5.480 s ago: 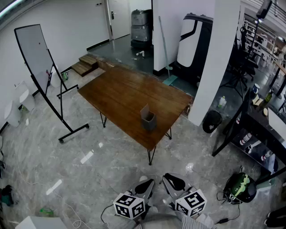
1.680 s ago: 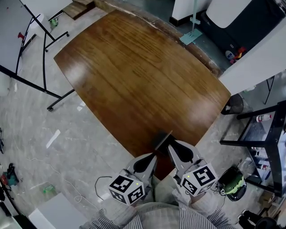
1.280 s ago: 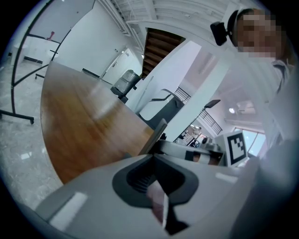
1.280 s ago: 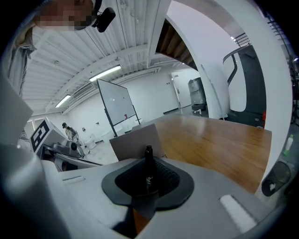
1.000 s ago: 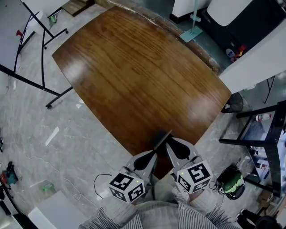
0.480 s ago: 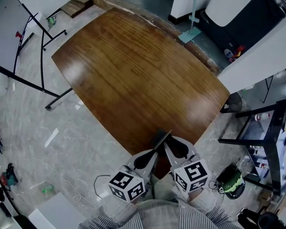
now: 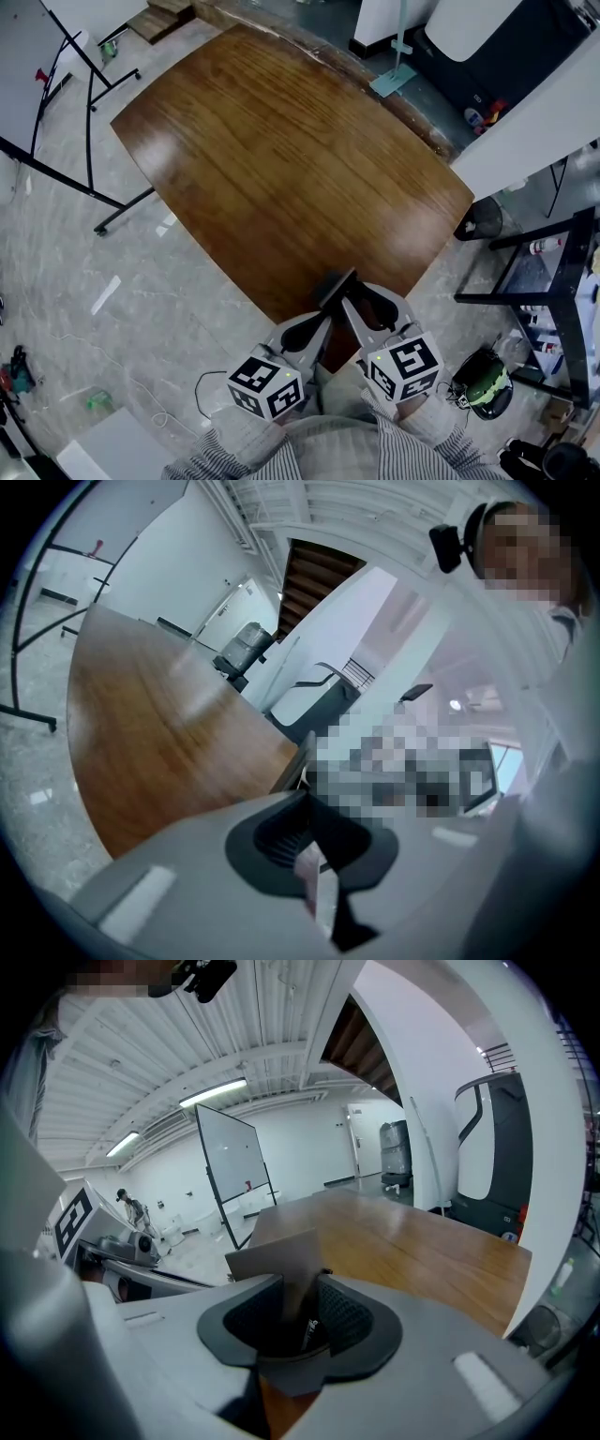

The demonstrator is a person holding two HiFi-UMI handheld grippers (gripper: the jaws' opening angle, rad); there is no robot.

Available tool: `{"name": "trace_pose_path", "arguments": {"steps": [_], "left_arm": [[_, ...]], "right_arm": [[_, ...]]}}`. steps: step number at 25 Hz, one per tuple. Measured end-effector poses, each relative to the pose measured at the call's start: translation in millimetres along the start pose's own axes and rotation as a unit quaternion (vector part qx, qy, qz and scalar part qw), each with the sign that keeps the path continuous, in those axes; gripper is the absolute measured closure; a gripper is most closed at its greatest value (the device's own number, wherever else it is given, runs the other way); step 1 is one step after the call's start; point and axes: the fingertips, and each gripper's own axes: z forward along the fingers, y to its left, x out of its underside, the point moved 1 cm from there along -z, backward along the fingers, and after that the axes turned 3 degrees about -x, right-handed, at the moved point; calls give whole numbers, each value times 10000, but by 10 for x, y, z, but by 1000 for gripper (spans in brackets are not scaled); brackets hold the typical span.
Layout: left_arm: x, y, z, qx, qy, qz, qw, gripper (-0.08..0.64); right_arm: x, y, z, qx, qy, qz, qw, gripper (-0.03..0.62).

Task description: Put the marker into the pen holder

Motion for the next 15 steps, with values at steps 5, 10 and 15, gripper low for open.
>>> {"name": "trace_pose_path", "arguments": {"steps": [5, 10, 15], "left_arm": [[-4, -147, -37, 50, -33, 94, 9999, 552], [-24, -306, -119, 133, -70, 255, 9996, 552], [-81, -469, -185, 177, -185, 408, 9988, 552]], "right_arm": [[-86, 67, -195, -198, -212, 15, 9996, 541], [-133, 218, -439, -362, -411, 90, 9985, 563], [-163, 333, -696, -467, -638, 210, 9966, 592]]}}
